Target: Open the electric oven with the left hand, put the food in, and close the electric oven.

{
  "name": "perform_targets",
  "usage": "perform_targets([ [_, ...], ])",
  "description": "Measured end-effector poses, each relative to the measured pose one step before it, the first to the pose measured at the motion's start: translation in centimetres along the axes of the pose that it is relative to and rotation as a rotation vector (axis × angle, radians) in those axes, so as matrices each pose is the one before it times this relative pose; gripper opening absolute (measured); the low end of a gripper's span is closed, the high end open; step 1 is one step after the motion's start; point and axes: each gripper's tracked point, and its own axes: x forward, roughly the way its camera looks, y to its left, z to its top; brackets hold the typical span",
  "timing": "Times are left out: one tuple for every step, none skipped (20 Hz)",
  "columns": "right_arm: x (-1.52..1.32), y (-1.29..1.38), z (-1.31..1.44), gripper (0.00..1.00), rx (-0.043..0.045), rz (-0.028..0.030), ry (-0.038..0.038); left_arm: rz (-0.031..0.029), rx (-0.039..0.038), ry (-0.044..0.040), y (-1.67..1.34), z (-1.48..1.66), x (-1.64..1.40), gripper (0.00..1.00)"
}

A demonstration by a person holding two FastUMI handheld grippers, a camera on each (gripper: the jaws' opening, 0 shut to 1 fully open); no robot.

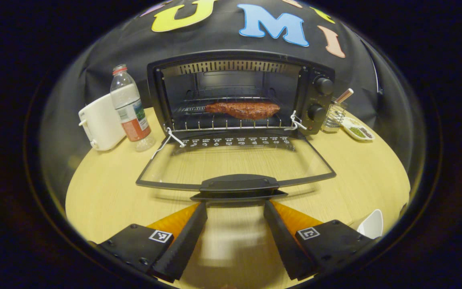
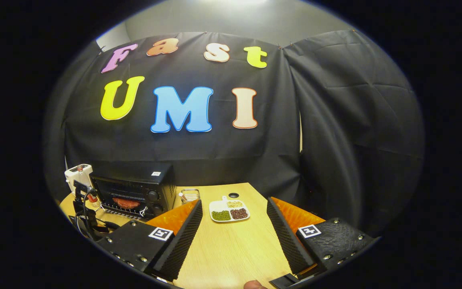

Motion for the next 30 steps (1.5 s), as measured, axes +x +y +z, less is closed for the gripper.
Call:
perform_targets([
  [0.079,0.208,0.064,0.98,-0.00524,0.00971,-0.00275,0.00266,0.00336,-0.0068,-0.006,0.131,-0.178,0.98],
  [-0.001,0.216,0.137,0.98,-0.00357,0.01108,-0.00233,0.00102,0.00533,-0.00935,0.037,0.22,-0.277,0.98],
  [-0.045,0.226,-0.125,0.98,-0.00125,0.01357,0.00201,-0.00054,0.00314,-0.01668,0.002,0.344,-0.394,0.98],
  [-0.076,0.214,-0.048,0.98,0.00064,0.01121,0.00317,-0.00027,0.00341,-0.01248,0.021,0.272,-0.349,0.98],
  [0.027,0.29,-0.003,0.98,0.00124,0.0121,0.0024,0.00052,0.0038,-0.01573,-0.005,0.363,-0.431,1.0],
  [0.004,0.213,-0.11,0.98,0.00159,0.00945,0.00029,0.0011,0.00469,-0.01354,0.035,0.355,-0.336,0.97],
  [0.075,0.191,-0.135,0.98,0.00137,0.00642,0.00305,0.00161,0.00308,-0.01639,0.017,0.447,-0.324,1.0],
  [0.005,0.171,-0.144,0.98,0.00365,0.00234,0.00389,0.00165,0.00118,-0.02083,-0.002,0.458,-0.366,0.97],
  [-0.042,0.125,-0.13,0.98,0.00649,0.00399,0.0027,0.00139,0.00584,-0.01844,0.109,0.461,-0.355,0.97],
  [0.009,0.242,-0.04,0.98,0.00764,0.00638,0.00066,0.00077,0.00457,-0.01726,0.055,0.558,-0.299,0.97],
  [0.04,0.208,-0.185,0.98,0.00364,0.00529,0.00249,0.00001,-0.00038,-0.01806,0.005,0.519,-0.098,1.0],
  [-0.055,0.091,-0.212,0.98,0.00039,0.00337,0.00258,-0.00033,0.00034,-0.01768,0.049,0.569,-0.137,0.97],
  [-0.116,0.096,-0.193,0.98,-0.00066,0.00343,0.00184,0.0007,0.00052,-0.0126,0.053,0.537,-0.362,0.97],
  [-0.017,0.115,-0.058,0.98,0.00105,0.00047,0.00242,0.00136,0.0012,-0.00799,0.04,0.536,-0.191,0.97],
  [-0.184,0.084,-0.165,0.98,0.00306,0.00253,0.00492,0.00113,0.00272,-0.00547,-0.011,0.545,-0.195,0.97],
  [-0.076,0.008,-0.249,0.98,0.0028,0.00134,0.00583,0.00019,0.00248,-0.00938,0.011,0.574,-0.07,0.98],
  [-0.218,-0.085,-0.159,0.98,0.00156,-0.00119,0.00371,0.0003,0.00179,-0.00912,0.045,0.66,-0.145,0.98],
  [-0.064,-0.005,0.011,0.98,0.00146,-0.00142,0.00066,0.00017,0.00042,-0.01129,0.088,0.57,-0.07,0.97],
  [-0.04,0.039,-0.101,0.98,0.00026,-0.00205,0.00014,0.00064,-0.00058,-0.01037,0.055,0.74,-0.051,0.97],
  [-0.126,-0.068,-0.113,0.98,-0.00158,-0.00281,0.00274,0.00074,-0.00139,-0.01241,0.053,0.683,0.058,0.97],
  [-0.017,-0.116,-0.163,0.98,-0.0018,-0.00311,0.00336,0.00199,-0.00014,-0.01296,-0.016,0.691,0.168,0.97],
  [-0.128,-0.045,-0.194,0.98,0.0005,-0.00399,0.00315,0.00162,0.00077,-0.01372,0.06,0.725,0.061,0.97],
  [-0.162,-0.155,-0.059,0.98,0.00334,-0.00485,0.00327,0.00068,0.0053,-0.01252,0.069,0.767,0.104,0.97],
  [0.071,0.048,-0.06,0.98,0.00568,-0.0036,0.00215,-0.00297,0.01059,-0.01482,0.019,0.768,0.114,1.0],
  [0.054,0.034,-0.096,0.98,0.00507,-0.00456,-0.00006,-0.00845,0.0051,-0.011,-0.184,0.515,0.34,1.0],
  [0.082,-0.016,-0.002,0.98,0.00319,-0.00432,0.00023,-0.00424,0.0022,-0.01001,-0.091,0.583,0.299,0.97],
  [-0.16,0.007,-0.015,0.98,0.00327,-0.00316,0.00051,0.00006,0.00029,-0.0111,0.071,1.13,0.816,1.0],
  [0.017,0.141,0.044,0.98,0.0018,-0.00134,-0.0011,0.00173,-0.00353,-0.01956,0.18,1.276,0.376,0.97],
  [0.016,0.199,0.121,0.98,0.00169,-0.00165,-0.00198,-0.00226,-0.00669,-0.0274,0.334,1.744,0.187,0.97],
  [0.123,0.159,0.167,0.98,0.00272,-0.00021,-0.00387,-0.00153,-0.00474,-0.01834,0.08,1.183,-0.175,1.0],
])
